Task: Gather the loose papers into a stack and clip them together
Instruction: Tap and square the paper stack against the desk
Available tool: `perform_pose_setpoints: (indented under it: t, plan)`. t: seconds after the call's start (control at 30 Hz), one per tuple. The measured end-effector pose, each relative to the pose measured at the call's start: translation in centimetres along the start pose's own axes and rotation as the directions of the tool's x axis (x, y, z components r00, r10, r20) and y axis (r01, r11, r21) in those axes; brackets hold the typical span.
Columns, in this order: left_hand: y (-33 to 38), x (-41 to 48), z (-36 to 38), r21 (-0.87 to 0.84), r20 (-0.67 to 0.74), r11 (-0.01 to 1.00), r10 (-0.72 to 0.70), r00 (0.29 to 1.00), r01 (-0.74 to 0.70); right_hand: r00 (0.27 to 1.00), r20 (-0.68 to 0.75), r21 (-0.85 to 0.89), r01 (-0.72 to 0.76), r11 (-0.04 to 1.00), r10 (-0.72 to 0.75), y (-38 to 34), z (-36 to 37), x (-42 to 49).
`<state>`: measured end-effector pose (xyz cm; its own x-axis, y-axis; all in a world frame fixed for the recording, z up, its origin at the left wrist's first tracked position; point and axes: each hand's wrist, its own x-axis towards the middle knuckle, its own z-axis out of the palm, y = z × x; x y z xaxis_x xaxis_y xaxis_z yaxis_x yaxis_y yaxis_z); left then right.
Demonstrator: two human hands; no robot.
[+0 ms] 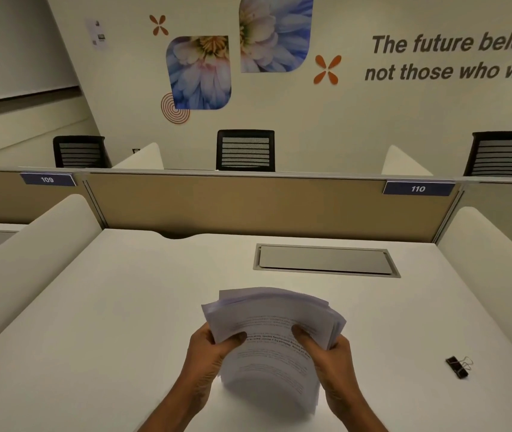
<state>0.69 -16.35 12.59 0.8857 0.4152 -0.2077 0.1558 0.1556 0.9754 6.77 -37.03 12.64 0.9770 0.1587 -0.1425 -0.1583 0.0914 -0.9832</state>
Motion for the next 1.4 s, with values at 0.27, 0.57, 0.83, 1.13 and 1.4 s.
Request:
perform_pose_setpoints:
  t: [0.27,0.57,0.83,1.13,1.4]
  plan:
    - [1.1,0.5,0.5,-0.01,-0.041,0.999,0.041,0.998,-0.042,0.996,-0.033,-0.02,0.081,0.996,-0.082,-1.5,0.7,0.2]
    - [1.1,-0.2,1.1,0.023,0.044,0.999,0.029,0.999,-0.03,0.997,-0.044,-0.075,0.068,0.995,-0.071,-2.0,0.8,-0.2]
    - [0.3,0.6,-0.4,0.27,0.168,0.961,-0.112,0.979,0.064,0.999,-0.044,0.088,0.02,0.996,-0.016,-3.3,-0.4,0.3]
    - [-0.9,0.3,-2.3,-0.287,0.175,0.929,-0.188,0.966,0.233,0.976,-0.168,0.56,-0.023,0.828,0.141,-3.0,-2.1,1.3]
    - [-1.2,0.3,-1.6,-0.383,0.157,0.894,-0.185,0.97,0.233,0.958,-0.097,0.707,-0.125,0.696,0.271,-0.8,-3.3,2.0]
